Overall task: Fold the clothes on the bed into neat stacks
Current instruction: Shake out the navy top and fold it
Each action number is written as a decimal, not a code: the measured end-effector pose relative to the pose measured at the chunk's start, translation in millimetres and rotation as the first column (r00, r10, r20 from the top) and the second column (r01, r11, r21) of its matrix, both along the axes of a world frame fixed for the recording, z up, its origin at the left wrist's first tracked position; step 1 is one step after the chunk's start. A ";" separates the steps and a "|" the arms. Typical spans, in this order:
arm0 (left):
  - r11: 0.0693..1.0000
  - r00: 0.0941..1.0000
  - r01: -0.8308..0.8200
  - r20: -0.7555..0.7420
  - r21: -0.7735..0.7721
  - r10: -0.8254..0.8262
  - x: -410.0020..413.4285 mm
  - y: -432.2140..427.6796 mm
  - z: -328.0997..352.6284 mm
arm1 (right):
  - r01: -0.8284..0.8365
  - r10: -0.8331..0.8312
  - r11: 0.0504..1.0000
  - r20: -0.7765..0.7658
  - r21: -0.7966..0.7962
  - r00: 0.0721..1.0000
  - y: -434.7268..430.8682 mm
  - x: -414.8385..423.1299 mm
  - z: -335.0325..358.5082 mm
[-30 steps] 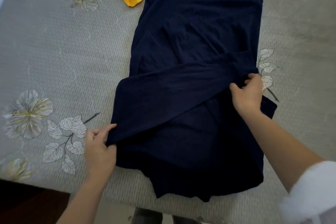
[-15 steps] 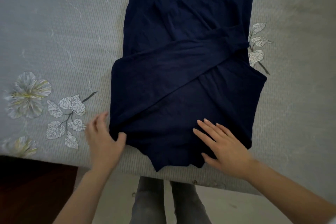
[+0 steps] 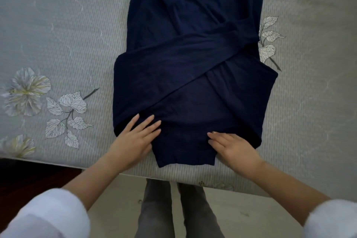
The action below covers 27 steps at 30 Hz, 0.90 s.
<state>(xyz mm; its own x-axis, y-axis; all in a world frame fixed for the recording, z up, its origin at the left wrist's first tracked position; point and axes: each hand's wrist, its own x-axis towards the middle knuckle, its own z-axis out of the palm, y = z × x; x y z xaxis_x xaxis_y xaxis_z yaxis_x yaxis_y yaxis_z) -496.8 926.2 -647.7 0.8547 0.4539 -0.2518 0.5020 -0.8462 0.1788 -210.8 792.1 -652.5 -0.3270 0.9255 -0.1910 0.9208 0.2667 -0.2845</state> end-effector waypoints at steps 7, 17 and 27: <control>0.830 0.885 -0.408 0.060 -0.380 0.462 34.6 19.1 26.4 | 0.508 -0.677 0.714 -0.292 -0.482 0.675 41.2 32.6 30.3; 0.300 0.834 -0.550 -0.533 -0.780 0.144 34.5 -15.7 36.2 | 0.095 -0.648 0.356 -0.172 -0.930 0.742 -6.8 32.8 48.0; 0.048 0.843 -0.509 -0.486 -0.860 0.232 35.7 56.5 57.8 | 0.136 -0.826 0.330 -0.216 -0.934 0.521 57.0 71.5 53.9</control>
<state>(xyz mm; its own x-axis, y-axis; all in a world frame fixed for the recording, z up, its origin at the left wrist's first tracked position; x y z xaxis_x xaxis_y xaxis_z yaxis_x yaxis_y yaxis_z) -461.1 982.7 -589.9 0.5336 -0.0249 -0.8454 0.8221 0.2500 0.5115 -139.3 849.0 -598.6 -0.2058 0.4880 -0.8482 0.2768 -0.8024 -0.5288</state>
